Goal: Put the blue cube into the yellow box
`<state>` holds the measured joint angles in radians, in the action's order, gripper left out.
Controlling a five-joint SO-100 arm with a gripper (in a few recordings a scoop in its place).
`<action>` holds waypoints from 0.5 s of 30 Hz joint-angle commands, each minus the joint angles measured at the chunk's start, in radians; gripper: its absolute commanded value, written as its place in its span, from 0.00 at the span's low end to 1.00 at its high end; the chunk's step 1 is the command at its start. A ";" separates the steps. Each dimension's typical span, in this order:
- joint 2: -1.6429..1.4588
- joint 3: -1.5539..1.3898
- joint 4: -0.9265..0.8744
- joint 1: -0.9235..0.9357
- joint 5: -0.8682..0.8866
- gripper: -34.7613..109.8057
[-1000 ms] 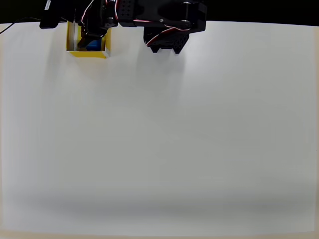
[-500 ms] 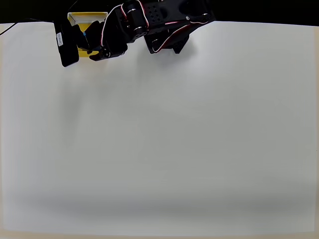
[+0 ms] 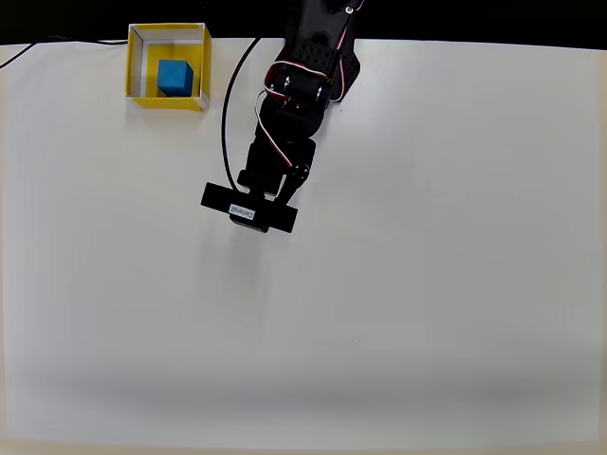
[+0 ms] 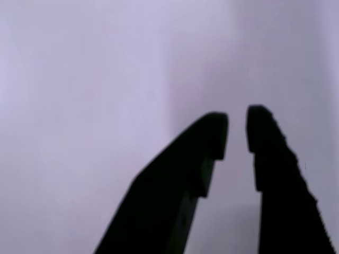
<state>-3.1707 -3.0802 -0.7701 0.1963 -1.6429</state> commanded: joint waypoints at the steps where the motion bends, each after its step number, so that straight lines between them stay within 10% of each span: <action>1: -0.104 -0.063 -0.023 -0.058 -0.014 0.24; 15: -0.173 -0.064 -0.589 -0.193 0.017 0.24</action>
<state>-3.3180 -3.1186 -1.2425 0.0015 -1.6076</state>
